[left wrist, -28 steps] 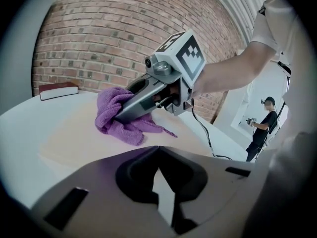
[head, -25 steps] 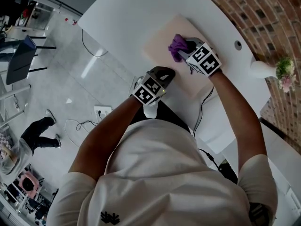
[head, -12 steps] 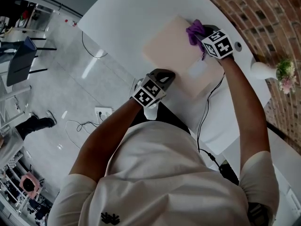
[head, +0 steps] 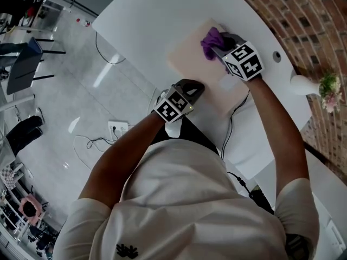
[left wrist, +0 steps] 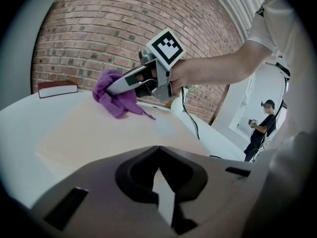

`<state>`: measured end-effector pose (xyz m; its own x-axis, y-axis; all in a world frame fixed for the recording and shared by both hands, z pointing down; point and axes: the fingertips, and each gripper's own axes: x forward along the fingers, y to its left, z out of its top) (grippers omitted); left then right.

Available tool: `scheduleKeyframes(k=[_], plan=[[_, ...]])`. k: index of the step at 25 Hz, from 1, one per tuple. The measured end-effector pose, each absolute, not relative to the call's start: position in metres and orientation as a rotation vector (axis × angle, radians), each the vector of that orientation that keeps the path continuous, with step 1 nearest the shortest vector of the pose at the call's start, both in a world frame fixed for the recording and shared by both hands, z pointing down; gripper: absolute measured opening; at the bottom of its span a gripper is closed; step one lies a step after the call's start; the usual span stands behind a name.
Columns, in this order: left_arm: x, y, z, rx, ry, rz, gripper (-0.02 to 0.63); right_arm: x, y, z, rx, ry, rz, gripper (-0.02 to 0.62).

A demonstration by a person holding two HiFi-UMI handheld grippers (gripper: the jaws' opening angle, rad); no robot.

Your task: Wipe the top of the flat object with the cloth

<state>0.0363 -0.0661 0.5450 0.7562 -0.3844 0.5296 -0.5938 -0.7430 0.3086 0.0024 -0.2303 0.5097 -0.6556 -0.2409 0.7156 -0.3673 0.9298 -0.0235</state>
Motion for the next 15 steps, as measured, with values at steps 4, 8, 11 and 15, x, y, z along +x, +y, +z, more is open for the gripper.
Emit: scheduleKeyframes(k=[4, 8, 11, 15], plan=[[0.036, -0.066, 0.545, 2.485, -0.733, 0.607, 0.025, -0.037, -0.178, 0.514, 0.252, -2.329, 0.159, 0.115], [0.036, -0.066, 0.545, 2.484, -0.726, 0.608, 0.025, -0.062, -0.140, 0.522, 0.125, -2.322, 0.137, 0.115], [0.035, -0.066, 0.545, 2.488, -0.724, 0.610, 0.025, -0.067, -0.131, 0.531, 0.085, -2.299, 0.115, 0.115], [0.035, -0.065, 0.547, 2.482, -0.724, 0.604, 0.025, -0.057, -0.148, 0.535, 0.127, -2.287, 0.118, 0.115]])
